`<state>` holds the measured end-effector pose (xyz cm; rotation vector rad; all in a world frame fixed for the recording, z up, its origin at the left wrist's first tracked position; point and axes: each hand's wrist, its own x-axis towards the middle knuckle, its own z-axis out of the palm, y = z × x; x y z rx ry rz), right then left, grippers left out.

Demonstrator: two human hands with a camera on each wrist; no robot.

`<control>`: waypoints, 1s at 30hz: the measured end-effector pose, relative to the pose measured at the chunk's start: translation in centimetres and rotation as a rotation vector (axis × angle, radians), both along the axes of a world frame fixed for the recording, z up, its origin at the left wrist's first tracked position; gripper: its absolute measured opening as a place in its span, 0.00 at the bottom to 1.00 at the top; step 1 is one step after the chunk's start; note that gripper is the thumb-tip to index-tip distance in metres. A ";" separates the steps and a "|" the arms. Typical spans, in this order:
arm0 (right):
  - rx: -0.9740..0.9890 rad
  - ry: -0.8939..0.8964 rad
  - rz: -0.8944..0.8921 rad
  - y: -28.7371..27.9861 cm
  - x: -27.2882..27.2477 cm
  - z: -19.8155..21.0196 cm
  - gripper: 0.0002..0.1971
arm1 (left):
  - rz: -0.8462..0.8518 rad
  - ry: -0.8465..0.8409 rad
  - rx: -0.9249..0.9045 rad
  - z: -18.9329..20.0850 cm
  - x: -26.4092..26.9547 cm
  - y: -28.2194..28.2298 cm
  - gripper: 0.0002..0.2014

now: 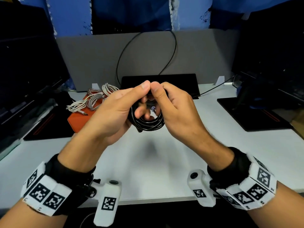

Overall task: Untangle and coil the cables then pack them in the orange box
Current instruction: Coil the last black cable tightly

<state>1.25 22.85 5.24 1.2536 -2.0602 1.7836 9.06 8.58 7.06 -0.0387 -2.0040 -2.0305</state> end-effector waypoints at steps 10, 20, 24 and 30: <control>0.070 -0.323 0.398 0.8 -0.5 1.1 0.32 | 0.116 0.073 -0.507 0.7 0.9 -0.8 0.25; 0.209 -0.036 0.038 0.3 -1.3 0.5 0.17 | 0.477 0.011 -0.918 0.0 0.4 -1.1 0.28; 0.286 -0.002 -0.122 0.5 -2.4 0.4 0.19 | 0.410 -0.112 -0.757 0.5 0.8 -1.8 0.23; 0.332 0.080 -0.224 0.4 -2.5 0.2 0.20 | 0.133 -0.098 -0.396 1.3 1.7 -0.9 0.15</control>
